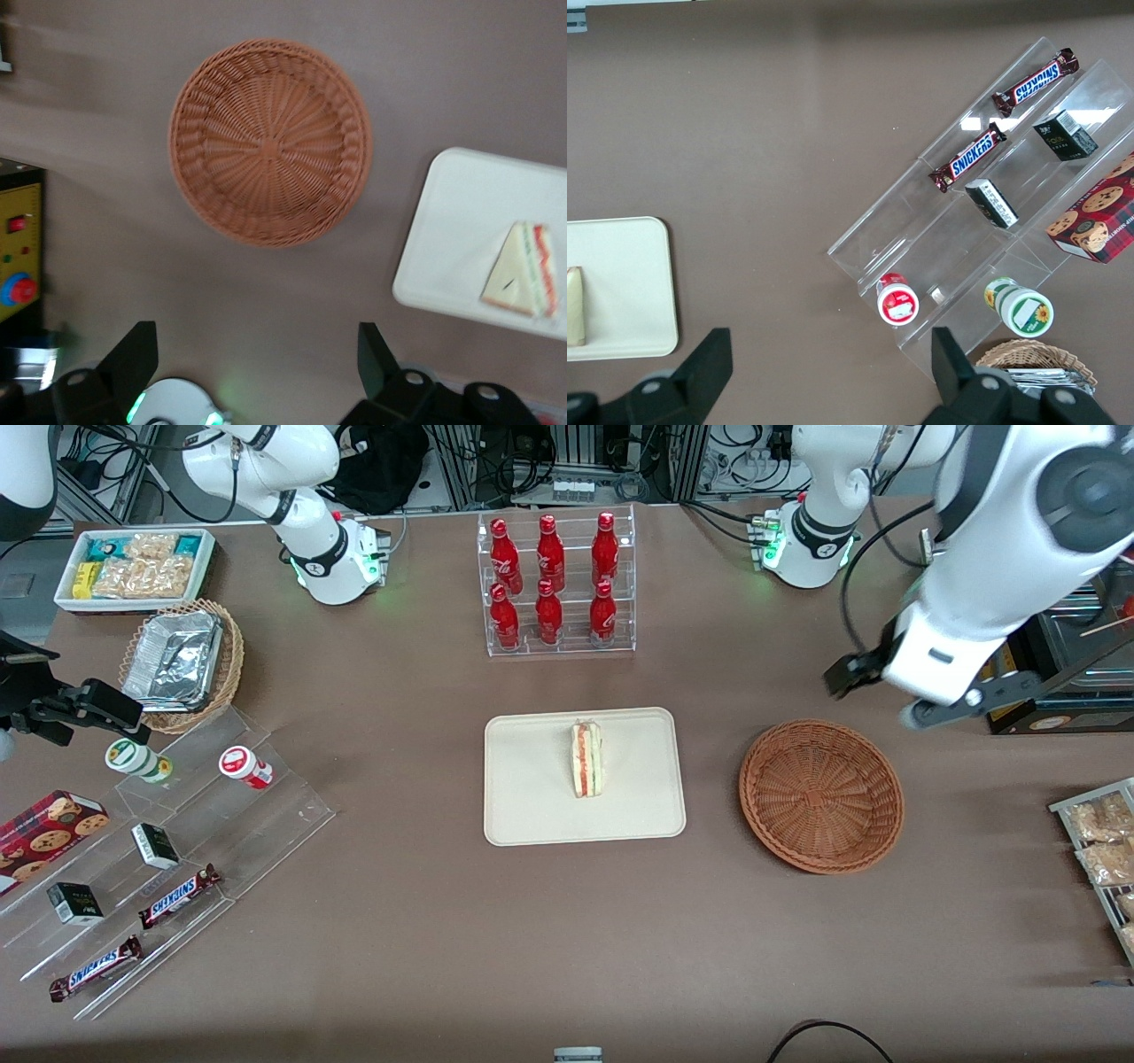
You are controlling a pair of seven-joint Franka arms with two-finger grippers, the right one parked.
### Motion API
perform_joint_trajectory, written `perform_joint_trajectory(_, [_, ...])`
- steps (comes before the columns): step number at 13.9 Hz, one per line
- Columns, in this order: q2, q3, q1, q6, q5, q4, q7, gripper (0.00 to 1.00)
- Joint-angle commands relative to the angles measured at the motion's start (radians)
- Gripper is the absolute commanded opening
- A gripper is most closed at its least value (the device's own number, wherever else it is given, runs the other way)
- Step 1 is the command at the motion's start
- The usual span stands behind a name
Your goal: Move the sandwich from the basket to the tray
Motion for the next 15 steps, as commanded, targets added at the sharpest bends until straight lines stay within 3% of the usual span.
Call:
perform_joint_trajectory(1, [-0.079,-0.012,0.079,-0.08,0.005,-0.034,0.201,0.99])
perform_joint_trajectory(4, [-0.122,-0.012,0.16,-0.103,0.003,-0.042,0.359,0.99])
perform_joint_trajectory(9, [-0.036,-0.014,0.15,-0.097,-0.004,0.074,0.348,1.0])
perform_joint_trajectory(15, [-0.009,-0.012,0.137,-0.013,-0.001,0.116,0.34,1.0])
